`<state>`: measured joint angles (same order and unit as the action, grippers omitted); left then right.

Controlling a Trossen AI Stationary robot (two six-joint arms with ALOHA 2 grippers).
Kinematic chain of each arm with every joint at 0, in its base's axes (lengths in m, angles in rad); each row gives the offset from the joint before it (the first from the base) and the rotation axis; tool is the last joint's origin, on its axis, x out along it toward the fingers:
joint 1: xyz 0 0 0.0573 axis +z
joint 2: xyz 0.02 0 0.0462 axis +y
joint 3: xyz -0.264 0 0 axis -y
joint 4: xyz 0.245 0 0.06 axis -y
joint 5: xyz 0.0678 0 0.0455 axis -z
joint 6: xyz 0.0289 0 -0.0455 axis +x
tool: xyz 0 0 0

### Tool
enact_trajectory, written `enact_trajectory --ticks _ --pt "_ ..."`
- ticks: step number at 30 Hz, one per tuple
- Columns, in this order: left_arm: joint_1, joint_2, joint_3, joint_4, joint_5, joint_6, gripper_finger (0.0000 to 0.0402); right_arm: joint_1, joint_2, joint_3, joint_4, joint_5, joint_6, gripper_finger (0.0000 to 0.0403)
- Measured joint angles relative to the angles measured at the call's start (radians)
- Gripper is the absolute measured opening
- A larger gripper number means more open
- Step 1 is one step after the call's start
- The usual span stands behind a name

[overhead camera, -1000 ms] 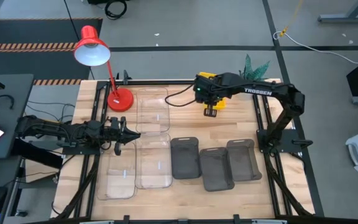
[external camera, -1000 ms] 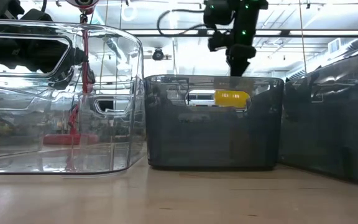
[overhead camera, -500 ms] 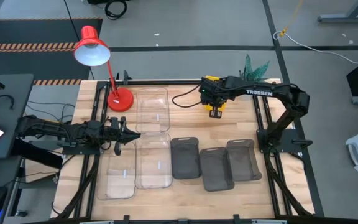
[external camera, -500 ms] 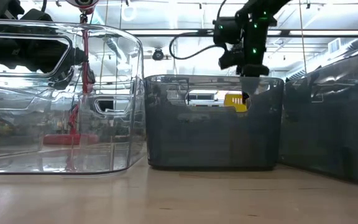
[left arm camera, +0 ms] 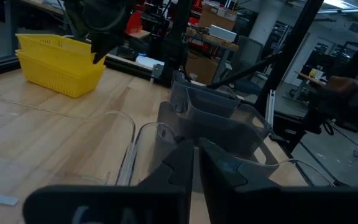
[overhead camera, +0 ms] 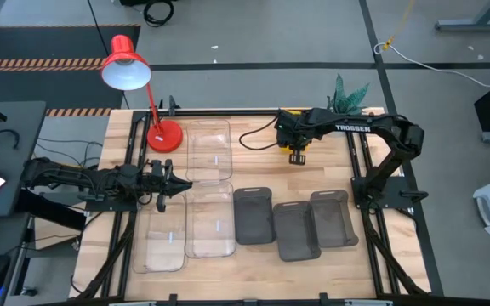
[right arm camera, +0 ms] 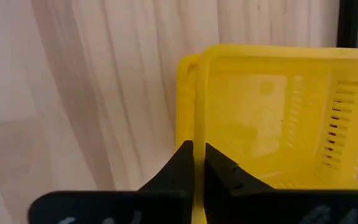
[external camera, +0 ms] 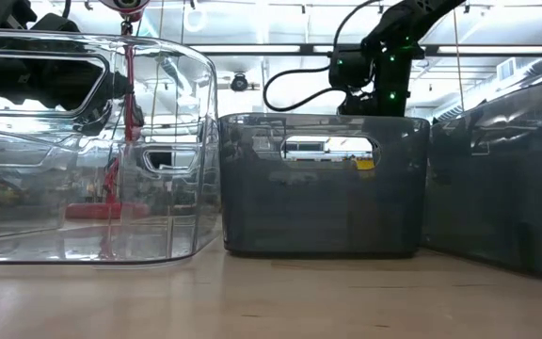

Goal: Stack baskets by color
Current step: Stack the left yellow bin on the yellow bins, then stack the middle black bin on the right black bin

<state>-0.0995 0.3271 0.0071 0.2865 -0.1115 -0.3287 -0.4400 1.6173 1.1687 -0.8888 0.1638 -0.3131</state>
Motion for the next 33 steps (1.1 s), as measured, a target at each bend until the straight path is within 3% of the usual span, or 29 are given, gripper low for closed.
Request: enact_trajectory --ticks 20,33 --pt "0.0 0.0 0.0 0.0 0.0 0.0 0.0026 0.0 0.001 0.073 -0.072 -0.053 0.132 0.0144" --pt "0.0 0.0 0.0 0.0 0.0 0.0 0.0035 0.023 0.001 0.175 -0.196 -0.054 0.183 0.0178"
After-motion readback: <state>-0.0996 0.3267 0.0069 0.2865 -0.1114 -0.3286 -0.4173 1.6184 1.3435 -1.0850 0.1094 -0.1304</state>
